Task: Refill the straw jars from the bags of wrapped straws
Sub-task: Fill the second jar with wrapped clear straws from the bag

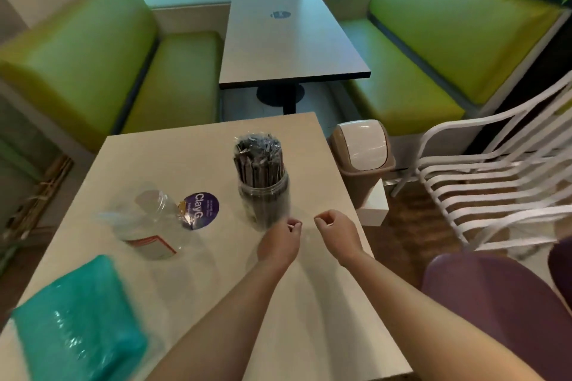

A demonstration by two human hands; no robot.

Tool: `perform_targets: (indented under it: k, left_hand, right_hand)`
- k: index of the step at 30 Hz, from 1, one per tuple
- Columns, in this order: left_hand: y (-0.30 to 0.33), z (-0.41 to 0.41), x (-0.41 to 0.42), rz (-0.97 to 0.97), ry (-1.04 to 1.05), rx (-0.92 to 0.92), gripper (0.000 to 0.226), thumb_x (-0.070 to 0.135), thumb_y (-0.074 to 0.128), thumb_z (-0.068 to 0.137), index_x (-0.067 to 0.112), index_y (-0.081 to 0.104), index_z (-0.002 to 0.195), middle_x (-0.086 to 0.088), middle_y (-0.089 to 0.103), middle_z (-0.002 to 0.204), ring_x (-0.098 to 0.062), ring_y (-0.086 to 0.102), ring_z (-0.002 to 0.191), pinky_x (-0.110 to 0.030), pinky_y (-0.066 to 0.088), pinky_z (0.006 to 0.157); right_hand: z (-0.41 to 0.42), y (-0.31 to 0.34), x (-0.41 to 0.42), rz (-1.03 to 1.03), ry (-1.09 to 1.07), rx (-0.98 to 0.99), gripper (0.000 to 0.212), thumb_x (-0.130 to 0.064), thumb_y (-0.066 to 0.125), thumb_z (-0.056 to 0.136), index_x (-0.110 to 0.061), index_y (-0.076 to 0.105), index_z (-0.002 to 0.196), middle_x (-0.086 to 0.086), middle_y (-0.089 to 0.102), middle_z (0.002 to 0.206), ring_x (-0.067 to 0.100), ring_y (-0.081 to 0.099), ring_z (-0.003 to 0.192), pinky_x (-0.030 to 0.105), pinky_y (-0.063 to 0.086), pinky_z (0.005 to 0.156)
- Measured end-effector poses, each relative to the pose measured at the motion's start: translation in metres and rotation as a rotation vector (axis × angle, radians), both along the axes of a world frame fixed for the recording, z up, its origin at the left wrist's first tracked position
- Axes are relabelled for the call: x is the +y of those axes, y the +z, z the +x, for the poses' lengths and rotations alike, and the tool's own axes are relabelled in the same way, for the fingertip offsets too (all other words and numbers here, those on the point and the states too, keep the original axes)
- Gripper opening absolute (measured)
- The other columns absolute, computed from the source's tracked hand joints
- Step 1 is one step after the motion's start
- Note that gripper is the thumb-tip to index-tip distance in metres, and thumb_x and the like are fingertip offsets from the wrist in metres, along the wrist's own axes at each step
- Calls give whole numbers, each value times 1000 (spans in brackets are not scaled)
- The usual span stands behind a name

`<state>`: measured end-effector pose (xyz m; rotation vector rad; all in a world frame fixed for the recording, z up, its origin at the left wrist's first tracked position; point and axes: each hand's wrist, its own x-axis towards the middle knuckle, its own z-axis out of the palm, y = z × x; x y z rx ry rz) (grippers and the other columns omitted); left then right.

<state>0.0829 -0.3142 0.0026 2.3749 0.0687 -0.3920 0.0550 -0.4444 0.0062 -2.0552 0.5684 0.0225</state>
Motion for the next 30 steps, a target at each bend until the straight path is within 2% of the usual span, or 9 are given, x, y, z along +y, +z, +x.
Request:
perform_targets:
  k: [5,7,11,14,21,26,29,30]
  left_hand:
    - [8,-29,51,27,134,-19,26,39,48,99,27,63,115,4,67,117,-20,61,106,-29,45,80]
    - [11,-39,73,49,177,-33,24,39,48,99,28,63,113,5,67,116,-19,62,105,-29,47,81]
    - [15,-56,121,67,271,-76,22,38,51,98,27,65,110,4,68,113,-18,62,102,-30,49,81]
    - [15,-68,162,110,348,-104,19,38,53,97,28,65,107,4,68,112,-17,62,100,-35,53,85]
    - [10,-83,256,138,464,-96,21,34,54,95,26,68,108,1,68,116,-24,60,107,-33,48,85]
    - [4,-93,324,284,410,-63,31,37,50,96,30,61,124,0,56,131,-25,46,124,-40,42,98]
    - [-3,-99,363,378,328,-31,39,40,51,96,31,53,134,-2,47,139,-24,38,130,-41,40,101]
    - [-6,-99,376,375,313,-25,41,40,53,96,31,50,136,-2,44,142,-24,35,133,-41,39,103]
  right_hand:
    - [-24,8,40,44,124,52,14,-25,55,96,-20,67,100,-4,67,98,9,59,82,21,45,59]
    - [-28,14,58,35,178,75,13,-28,54,95,-23,66,98,-7,66,94,10,60,80,25,47,57]
    - [-33,21,105,18,295,87,15,-29,54,95,-23,66,101,-4,67,102,15,60,87,24,46,55]
    - [-39,24,144,-14,401,85,16,-28,54,95,-22,67,104,-4,66,105,16,60,88,27,49,58]
    - [-39,24,225,-38,537,83,26,-30,55,95,-23,65,117,-1,64,118,17,59,94,28,49,64]
    - [-36,20,286,-103,586,114,30,-33,55,95,-25,62,124,0,60,128,18,59,106,33,56,73]
    - [-39,15,320,-128,609,169,35,-32,54,96,-25,58,130,-1,56,134,19,58,111,28,55,65]
    - [-38,12,332,-115,611,184,36,-31,54,96,-25,57,131,-1,55,136,19,57,114,27,55,71]
